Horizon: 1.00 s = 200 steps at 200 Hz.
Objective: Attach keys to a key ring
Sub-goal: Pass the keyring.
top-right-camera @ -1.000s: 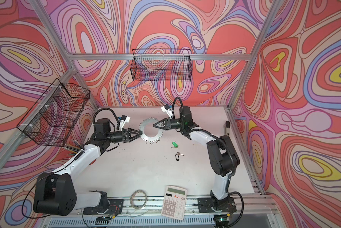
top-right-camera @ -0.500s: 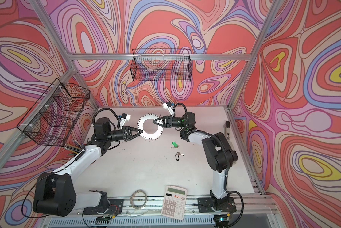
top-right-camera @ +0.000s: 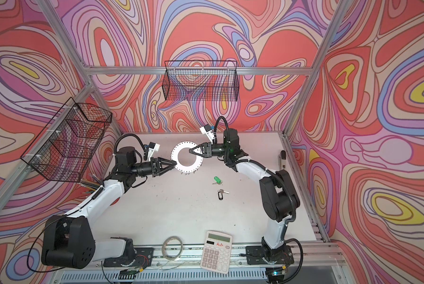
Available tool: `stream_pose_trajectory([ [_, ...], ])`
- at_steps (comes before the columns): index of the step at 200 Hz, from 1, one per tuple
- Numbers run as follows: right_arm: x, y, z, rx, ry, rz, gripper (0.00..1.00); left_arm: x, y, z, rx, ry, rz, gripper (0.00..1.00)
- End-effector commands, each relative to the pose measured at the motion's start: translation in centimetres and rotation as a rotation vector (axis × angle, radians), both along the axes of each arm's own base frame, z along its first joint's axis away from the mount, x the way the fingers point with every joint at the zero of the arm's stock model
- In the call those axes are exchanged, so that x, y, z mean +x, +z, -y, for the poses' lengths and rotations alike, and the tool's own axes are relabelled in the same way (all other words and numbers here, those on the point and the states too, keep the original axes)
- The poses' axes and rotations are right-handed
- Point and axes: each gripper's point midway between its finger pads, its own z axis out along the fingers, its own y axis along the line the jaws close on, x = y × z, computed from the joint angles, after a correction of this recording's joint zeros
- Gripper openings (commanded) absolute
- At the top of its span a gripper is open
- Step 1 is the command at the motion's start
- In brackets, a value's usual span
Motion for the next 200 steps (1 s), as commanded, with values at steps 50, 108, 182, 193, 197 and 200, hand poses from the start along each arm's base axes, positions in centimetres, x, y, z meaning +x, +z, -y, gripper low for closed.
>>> stream_pose_trajectory([
  [50, -1.0, 1.6, 0.5, 0.014, 0.02, 0.046, 0.0, 0.3, 0.8, -1.2, 0.003, 0.046, 0.061, 0.53],
  [108, -1.0, 3.2, 0.4, 0.057, 0.017, 0.045, 0.0, -0.2, 2.8, -0.5, -0.094, -0.018, 0.123, 0.54],
  [182, -1.5, 3.1, -0.8, 0.05, 0.019, 0.04, 0.0, -0.2, 4.0, 1.2, -0.14, -0.067, 0.138, 0.4],
  [193, -1.4, 2.7, -0.8, 0.036, 0.013, 0.038, 0.0, -0.3, 4.1, 1.3, -0.14, -0.066, 0.134, 0.33],
  [197, -1.5, 2.6, -0.9, 0.032, 0.013, 0.035, 0.0, -0.3, 4.1, 1.4, -0.14, -0.066, 0.132, 0.3],
  [200, -1.5, 2.6, -0.9, 0.032, 0.013, 0.037, 0.0, -0.3, 4.1, 1.4, -0.139, -0.065, 0.13, 0.27],
])
